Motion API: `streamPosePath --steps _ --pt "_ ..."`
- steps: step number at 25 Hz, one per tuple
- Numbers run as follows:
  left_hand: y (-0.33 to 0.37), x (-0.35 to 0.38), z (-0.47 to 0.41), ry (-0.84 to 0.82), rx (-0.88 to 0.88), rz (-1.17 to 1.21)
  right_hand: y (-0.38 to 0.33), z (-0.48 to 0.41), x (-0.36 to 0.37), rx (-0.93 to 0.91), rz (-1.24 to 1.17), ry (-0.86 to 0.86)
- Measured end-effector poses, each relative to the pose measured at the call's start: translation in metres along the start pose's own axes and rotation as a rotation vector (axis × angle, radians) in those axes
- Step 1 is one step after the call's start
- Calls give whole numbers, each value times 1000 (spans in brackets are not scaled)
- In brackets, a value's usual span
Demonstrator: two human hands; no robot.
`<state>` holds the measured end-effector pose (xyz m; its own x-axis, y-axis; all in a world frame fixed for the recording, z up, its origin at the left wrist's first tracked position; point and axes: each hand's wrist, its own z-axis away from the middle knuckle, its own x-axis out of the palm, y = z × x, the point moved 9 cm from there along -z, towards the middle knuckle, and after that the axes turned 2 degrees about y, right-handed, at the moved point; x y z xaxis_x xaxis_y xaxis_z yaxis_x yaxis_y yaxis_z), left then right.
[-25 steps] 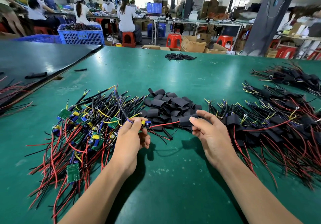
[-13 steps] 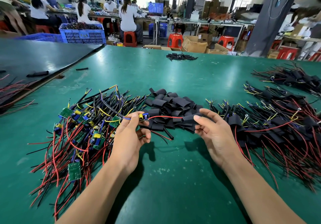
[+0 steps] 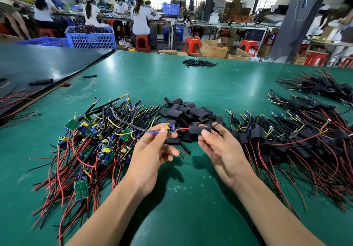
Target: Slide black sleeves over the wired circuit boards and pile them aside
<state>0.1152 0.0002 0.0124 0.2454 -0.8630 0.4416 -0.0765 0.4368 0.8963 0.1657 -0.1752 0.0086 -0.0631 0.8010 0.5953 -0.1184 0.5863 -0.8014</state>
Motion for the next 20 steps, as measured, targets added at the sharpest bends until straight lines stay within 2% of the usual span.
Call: streamPosePath --steps 2,10,16,20 --pt "0 5 1 -49 -22 32 0 -1 -2 5 -49 23" --pt "-12 18 5 -162 -133 88 3 3 9 -34 37 -70" --pt "-13 17 3 -174 -149 57 0 3 6 -74 97 -11" --pt "-13 18 5 -185 -171 58 -1 4 9 -96 84 -40"
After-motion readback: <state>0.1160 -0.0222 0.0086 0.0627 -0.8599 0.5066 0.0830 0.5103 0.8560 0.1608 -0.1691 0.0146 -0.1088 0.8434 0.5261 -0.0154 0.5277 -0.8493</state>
